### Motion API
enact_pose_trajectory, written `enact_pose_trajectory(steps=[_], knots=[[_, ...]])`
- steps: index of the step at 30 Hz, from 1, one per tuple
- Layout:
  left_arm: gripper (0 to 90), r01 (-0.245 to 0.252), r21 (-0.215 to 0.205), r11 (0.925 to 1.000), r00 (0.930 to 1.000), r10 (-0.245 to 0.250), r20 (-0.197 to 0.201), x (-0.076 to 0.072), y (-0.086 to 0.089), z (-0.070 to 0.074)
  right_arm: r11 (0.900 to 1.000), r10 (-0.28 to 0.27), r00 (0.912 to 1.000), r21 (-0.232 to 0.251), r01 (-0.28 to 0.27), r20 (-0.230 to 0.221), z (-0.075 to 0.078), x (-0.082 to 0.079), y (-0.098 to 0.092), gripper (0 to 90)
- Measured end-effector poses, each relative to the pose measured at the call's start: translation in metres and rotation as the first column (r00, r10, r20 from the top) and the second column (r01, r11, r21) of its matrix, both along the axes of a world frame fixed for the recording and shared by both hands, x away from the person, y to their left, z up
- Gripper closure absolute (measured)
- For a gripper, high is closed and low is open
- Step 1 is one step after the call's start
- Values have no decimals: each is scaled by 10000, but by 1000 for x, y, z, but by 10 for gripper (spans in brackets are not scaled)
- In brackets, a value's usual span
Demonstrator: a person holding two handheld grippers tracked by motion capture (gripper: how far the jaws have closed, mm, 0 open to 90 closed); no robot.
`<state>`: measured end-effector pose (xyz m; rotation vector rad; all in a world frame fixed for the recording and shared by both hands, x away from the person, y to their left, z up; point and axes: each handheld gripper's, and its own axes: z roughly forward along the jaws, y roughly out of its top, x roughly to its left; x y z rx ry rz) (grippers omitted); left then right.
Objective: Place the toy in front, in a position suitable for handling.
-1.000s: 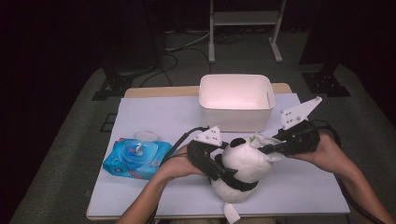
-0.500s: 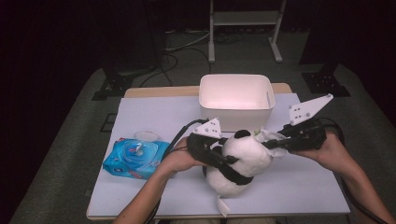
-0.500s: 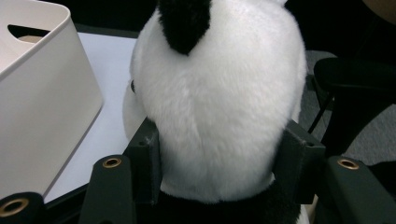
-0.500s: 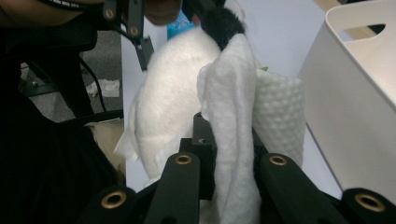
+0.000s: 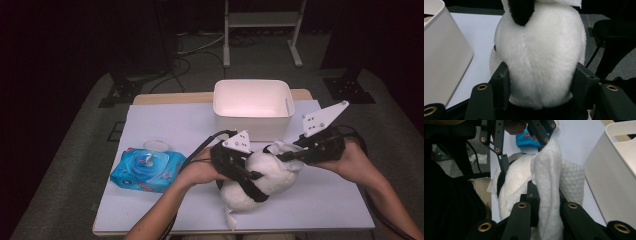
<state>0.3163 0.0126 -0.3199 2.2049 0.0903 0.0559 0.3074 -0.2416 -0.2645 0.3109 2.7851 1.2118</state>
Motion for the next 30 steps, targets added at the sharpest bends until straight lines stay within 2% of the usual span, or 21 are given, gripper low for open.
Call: enact_pose_trajectory(steps=[5, 7, 10, 14, 18, 21, 25, 30], knots=[[398, 11, -294, 9996, 9999, -15, -129, 0, 0, -8, 9998, -147, 9992, 130, 152, -360, -12, 1, -9, 815], [370, 33, -294, 9996, 9998, -38, -173, -1, -2, -10, 9997, -234, 9989, 77, 237, -401, -16, 0, -12, 816], [282, 24, -191, 9998, 9999, -27, -161, -2, -4, -10, 9996, -277, 9984, 93, 282, -500, -21, 0, -14, 816], [234, -136, -57, 9999, 9999, 136, -3, -6, -1, -14, 9992, -372, 9975, 114, 380, -604, -25, 0, -18, 815], [214, -258, 64, 9996, 9995, 259, -164, -7, 4, -24, 9987, -433, 9962, 247, 453, -750, -30, 0, -23, 816], [209, -220, -164, 9996, 9993, 215, -294, -9, 9, -28, 9983, -527, 9954, 206, 545, -806, -33, -1, -27, 816], [207, -317, -148, 9994, 9994, 315, -112, -12, 13, -26, 9983, -545, 9947, 152, 560, -871, -34, -2, -27, 816], [199, -441, 65, 9990, 9990, 441, 32, -13, 21, -25, 9981, -616, 9941, 26, 621, -897, -36, -2, -29, 816]])
